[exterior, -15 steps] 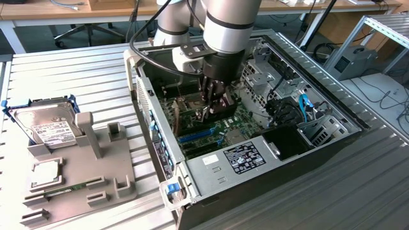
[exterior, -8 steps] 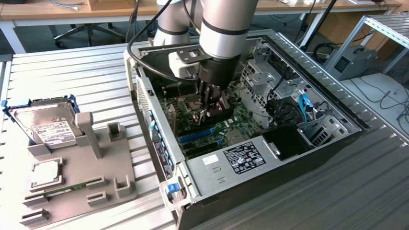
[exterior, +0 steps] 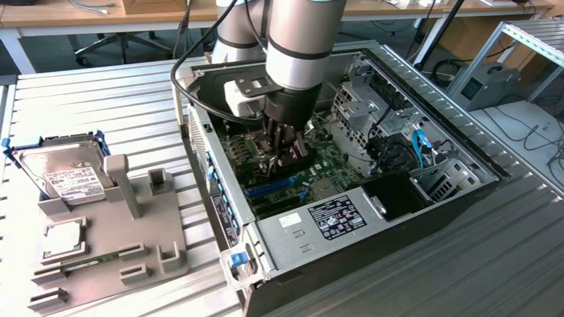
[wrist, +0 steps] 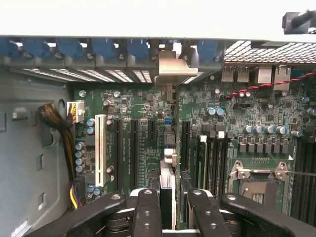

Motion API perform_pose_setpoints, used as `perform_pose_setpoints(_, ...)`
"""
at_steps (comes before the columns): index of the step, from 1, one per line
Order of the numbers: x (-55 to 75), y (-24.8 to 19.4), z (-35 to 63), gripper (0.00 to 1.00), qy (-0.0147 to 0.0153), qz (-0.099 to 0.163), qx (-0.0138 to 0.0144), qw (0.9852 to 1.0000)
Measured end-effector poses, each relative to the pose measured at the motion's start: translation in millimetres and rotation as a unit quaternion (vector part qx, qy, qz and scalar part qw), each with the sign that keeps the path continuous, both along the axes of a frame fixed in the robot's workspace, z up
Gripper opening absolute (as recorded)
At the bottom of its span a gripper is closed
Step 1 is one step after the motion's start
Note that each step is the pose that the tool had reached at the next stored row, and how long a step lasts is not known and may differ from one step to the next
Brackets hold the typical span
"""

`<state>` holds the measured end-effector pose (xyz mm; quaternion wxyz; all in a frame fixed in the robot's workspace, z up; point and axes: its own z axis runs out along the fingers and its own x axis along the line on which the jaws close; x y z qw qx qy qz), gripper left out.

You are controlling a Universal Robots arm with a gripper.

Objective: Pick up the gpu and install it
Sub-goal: 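Insert the gpu into the slot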

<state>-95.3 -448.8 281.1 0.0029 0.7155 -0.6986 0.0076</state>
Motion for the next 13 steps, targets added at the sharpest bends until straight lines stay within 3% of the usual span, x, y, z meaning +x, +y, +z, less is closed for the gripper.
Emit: perform_pose_setpoints(13, -6.6, 0.4, -10.5, 0.26, 0.0000, 0.000, -0.0001, 1.0000)
